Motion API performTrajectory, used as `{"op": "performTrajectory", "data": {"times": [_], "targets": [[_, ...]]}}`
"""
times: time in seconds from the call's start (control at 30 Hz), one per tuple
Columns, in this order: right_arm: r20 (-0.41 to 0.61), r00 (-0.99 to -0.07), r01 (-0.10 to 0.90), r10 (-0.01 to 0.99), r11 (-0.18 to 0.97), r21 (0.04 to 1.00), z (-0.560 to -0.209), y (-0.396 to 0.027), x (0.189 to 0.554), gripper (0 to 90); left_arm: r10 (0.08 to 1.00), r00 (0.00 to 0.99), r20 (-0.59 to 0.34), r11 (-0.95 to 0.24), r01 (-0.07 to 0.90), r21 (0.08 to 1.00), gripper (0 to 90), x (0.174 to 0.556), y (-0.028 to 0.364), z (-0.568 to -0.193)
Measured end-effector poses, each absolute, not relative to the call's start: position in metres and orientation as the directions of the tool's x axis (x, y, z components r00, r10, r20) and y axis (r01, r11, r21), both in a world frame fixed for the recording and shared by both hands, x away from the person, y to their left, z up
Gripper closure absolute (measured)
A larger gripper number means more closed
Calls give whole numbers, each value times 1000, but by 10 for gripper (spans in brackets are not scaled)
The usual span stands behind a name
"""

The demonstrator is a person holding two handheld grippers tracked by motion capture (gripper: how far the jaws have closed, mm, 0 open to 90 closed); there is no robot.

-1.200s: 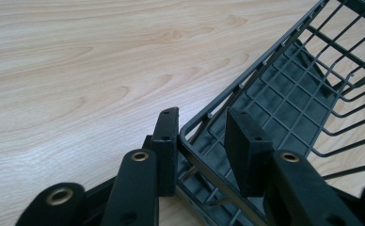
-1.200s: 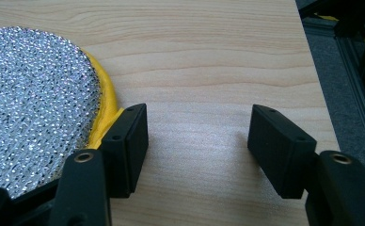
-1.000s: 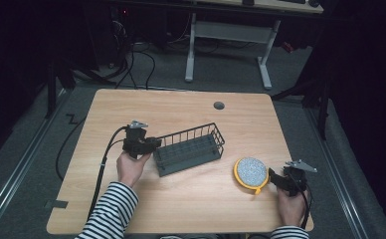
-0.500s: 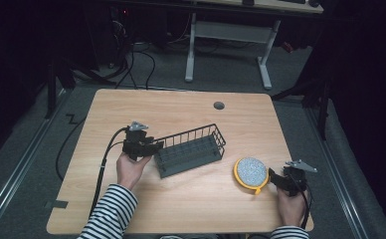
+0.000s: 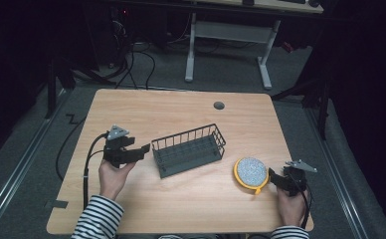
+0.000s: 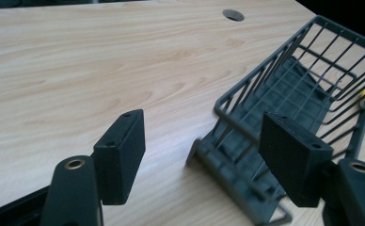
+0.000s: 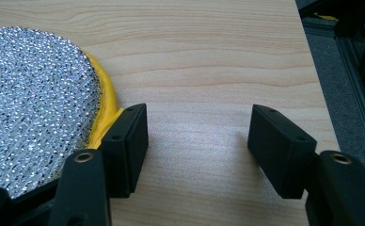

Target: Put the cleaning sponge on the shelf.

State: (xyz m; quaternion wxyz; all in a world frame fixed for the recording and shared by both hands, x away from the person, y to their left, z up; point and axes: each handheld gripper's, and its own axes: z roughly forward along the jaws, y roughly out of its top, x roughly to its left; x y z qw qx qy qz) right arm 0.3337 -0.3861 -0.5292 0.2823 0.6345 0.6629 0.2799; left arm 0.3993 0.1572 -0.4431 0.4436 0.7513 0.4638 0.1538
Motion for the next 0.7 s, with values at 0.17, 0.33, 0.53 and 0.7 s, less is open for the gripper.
{"op": "performTrajectory", "data": {"times": [0.17,0.33,0.53,0.7], "targets": [[-19,-35,683,999,38,729,-529,-386,334,389,851,490,-192,-149,575,805,326,385,177,-455],[-17,-35,681,999,36,731,-529,-386,334,388,861,468,-198,-135,586,799,324,376,188,-466],[-9,-36,682,999,31,731,-529,-387,334,384,882,439,-173,-145,600,786,322,366,194,-488],[-6,-22,691,1000,20,722,-529,-387,335,315,901,409,-147,-156,621,768,319,361,196,-510]]}}
